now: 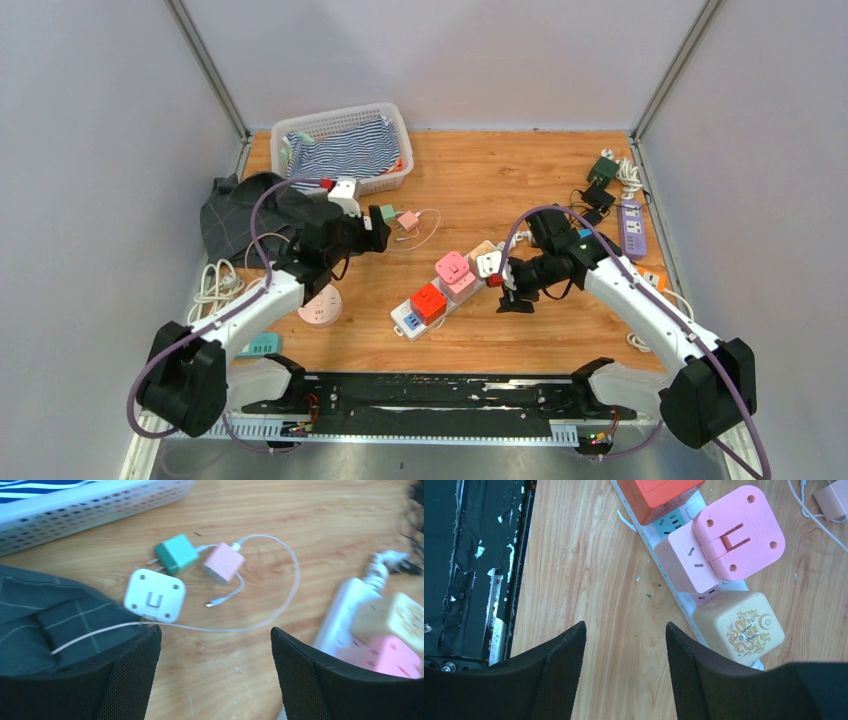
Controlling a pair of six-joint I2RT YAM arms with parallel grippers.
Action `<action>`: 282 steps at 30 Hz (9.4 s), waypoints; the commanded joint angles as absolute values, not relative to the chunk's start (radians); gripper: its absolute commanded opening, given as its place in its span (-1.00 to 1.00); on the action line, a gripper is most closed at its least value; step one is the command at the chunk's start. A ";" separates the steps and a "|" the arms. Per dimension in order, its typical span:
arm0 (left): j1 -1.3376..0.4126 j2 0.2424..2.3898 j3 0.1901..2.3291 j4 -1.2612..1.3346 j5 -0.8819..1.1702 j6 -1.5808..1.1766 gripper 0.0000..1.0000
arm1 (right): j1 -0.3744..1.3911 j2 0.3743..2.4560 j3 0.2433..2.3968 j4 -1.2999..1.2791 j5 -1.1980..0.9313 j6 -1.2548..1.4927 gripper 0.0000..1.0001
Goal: Pull the plug off the socket
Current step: Place the plug at the center of the board, then remove the plug from the socket.
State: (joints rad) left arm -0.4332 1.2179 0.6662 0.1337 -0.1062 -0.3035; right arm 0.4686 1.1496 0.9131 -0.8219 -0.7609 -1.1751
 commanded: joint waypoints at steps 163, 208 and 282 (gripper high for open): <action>-1.081 1.402 0.736 -0.078 -0.175 -0.190 0.36 | 0.424 1.115 0.825 -0.823 -0.854 -1.321 0.27; -1.090 1.438 0.738 -0.022 -0.156 -0.195 0.03 | 0.412 1.123 0.836 -0.817 -0.865 -1.288 0.27; -1.091 1.580 0.810 -0.005 -0.109 -0.093 -0.75 | 0.265 1.451 0.914 -0.428 -0.405 -0.419 0.27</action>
